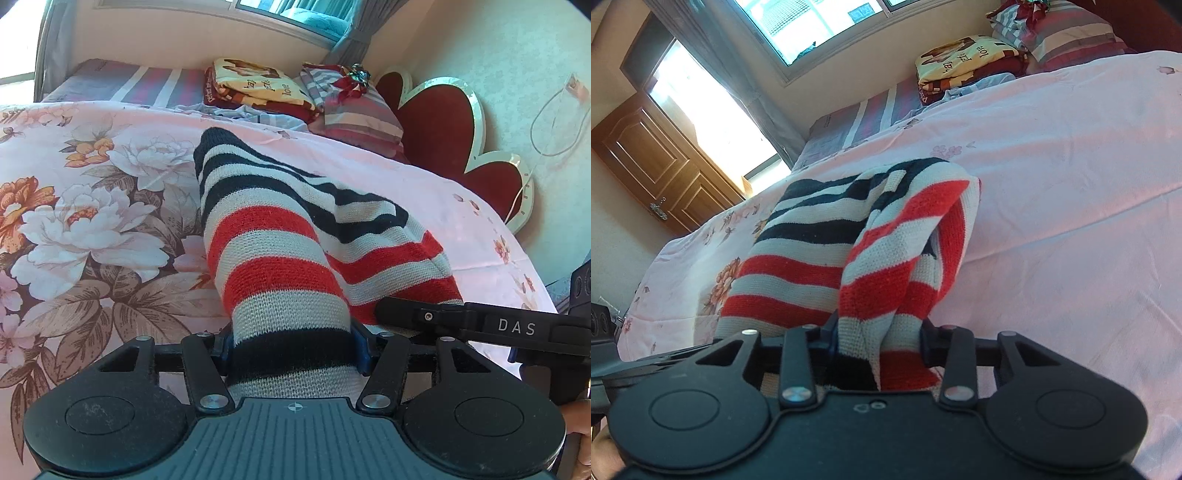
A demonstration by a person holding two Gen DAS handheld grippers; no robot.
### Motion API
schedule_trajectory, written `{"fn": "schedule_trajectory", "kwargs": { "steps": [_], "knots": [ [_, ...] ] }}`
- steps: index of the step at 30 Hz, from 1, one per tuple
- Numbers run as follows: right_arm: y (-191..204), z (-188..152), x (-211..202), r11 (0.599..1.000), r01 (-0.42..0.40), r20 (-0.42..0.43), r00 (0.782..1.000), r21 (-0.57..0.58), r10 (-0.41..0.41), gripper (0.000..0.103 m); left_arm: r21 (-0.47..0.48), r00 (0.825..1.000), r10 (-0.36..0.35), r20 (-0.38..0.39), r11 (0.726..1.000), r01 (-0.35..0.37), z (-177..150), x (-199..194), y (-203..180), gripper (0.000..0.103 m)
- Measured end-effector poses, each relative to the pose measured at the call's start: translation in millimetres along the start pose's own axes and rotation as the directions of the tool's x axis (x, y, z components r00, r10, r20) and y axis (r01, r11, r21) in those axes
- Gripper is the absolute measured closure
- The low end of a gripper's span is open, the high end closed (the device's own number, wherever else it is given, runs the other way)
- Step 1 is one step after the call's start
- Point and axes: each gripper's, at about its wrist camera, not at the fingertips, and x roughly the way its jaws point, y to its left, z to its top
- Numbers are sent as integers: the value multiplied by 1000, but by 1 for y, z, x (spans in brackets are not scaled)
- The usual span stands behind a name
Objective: Fold small clothes
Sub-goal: 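Lift the strip end with both grippers and fold it over onto itself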
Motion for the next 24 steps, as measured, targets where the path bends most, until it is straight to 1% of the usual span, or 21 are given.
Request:
{"fn": "schedule_trajectory", "kwargs": {
  "steps": [2, 5, 8, 11, 14, 19, 24],
  "knots": [
    [4, -2, -3, 1000, -15, 1, 1000, 10, 15, 66, -6, 1000, -3, 7, 1000, 3, 1, -9, 2, 46],
    [13, -3, -6, 999, -44, 5, 999, 21, 44, 66, -2, 1000, 12, 24, 1000, -12, 3, -27, 6, 46],
    [29, -3, -6, 996, -84, 13, 996, 21, 84, 66, -5, 998, 39, 45, 999, -38, 4, -48, 17, 46],
    [52, -4, -1, 992, -125, 16, 992, 7, 125, 66, -6, 995, 76, 67, 997, -76, 5, -73, 36, 46],
    [80, -9, 11, 986, -168, 15, 986, 0, 168, 66, -14, 989, 114, 92, 993, -113, 5, -99, 63, 46],
    [136, -18, 40, 975, -223, 13, 975, 1, 222, 66, -39, 980, 154, 127, 988, -151, 6, -136, 125, 46],
    [199, -29, 82, 972, -235, 20, 972, 7, 235, 66, -56, 977, 162, 137, 986, -156, 13, -158, 208, 46]
  ]
}}
